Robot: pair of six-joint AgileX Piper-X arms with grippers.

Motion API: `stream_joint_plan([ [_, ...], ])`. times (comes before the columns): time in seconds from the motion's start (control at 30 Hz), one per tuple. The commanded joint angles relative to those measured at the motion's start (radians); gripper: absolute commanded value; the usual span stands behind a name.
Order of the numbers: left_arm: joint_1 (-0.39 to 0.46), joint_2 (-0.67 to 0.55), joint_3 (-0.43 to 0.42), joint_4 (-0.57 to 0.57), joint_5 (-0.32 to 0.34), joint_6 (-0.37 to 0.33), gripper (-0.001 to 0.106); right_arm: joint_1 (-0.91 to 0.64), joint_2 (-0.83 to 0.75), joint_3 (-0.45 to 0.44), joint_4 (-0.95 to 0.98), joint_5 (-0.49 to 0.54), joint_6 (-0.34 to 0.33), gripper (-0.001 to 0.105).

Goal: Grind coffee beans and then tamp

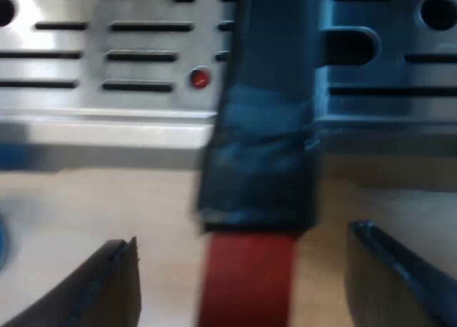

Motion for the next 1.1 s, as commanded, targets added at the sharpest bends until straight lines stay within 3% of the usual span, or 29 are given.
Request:
stream_joint_plan([
  [0.03, -0.004, -0.002, -0.001, -0.003, 0.006, 0.006, 0.079, -0.02, 0.005, -0.009, -0.007, -0.014, -0.003, 0.062],
  [1.1, -0.004, -0.002, -0.001, -0.003, 0.006, 0.006, 0.079, -0.024, 0.006, -0.009, -0.004, -0.034, -0.003, 0.061],
])
